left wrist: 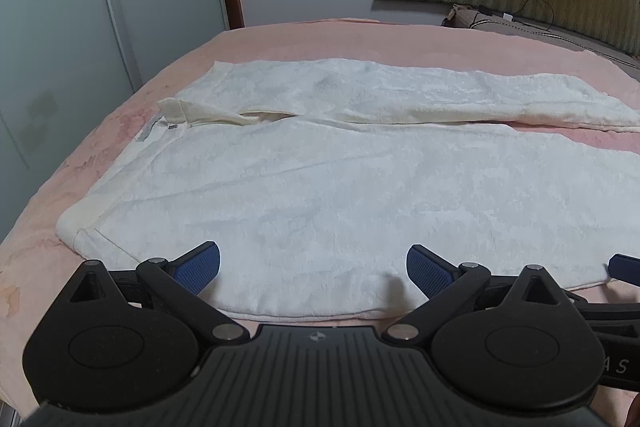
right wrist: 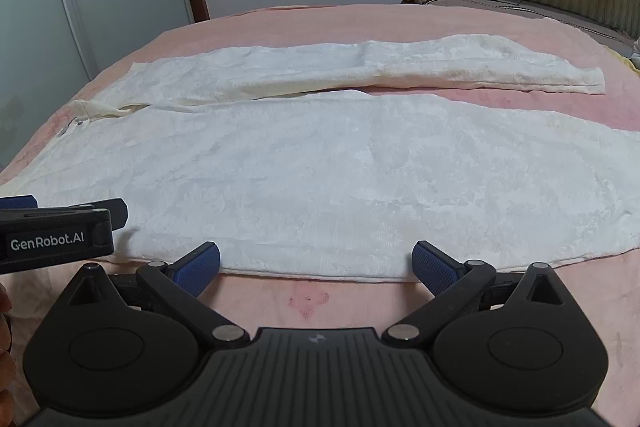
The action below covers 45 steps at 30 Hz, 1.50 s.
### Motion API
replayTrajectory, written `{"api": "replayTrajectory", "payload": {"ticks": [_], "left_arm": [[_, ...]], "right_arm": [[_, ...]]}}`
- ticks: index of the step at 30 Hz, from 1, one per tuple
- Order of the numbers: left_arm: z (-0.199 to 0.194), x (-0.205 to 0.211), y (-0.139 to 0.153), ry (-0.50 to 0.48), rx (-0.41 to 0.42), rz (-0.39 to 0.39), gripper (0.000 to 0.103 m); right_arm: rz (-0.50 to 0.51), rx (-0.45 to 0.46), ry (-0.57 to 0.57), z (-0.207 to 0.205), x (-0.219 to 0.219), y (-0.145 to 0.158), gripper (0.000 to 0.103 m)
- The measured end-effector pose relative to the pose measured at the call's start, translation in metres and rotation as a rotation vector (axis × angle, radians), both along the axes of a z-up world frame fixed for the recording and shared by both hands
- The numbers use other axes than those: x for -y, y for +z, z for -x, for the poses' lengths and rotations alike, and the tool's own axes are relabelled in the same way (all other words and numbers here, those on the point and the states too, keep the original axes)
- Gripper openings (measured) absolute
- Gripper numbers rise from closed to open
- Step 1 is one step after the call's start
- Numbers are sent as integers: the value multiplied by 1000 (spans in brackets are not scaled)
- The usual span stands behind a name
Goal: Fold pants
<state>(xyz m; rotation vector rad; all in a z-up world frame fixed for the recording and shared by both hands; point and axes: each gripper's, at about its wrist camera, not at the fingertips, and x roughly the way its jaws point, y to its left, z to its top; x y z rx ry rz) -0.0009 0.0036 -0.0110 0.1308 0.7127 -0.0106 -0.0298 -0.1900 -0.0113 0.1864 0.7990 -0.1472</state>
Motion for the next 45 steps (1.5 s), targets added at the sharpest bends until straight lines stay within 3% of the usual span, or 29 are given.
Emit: {"api": "replayTrajectory", "payload": {"ticks": [18,45], "left_arm": [[0,0,-2,2,-7,-15,102],[1,0,-4,2,-10,-13,102]], "right_arm": [[-56,51,45,6,-2,5,103],[-55,68,76,7,-7,7,103]]}}
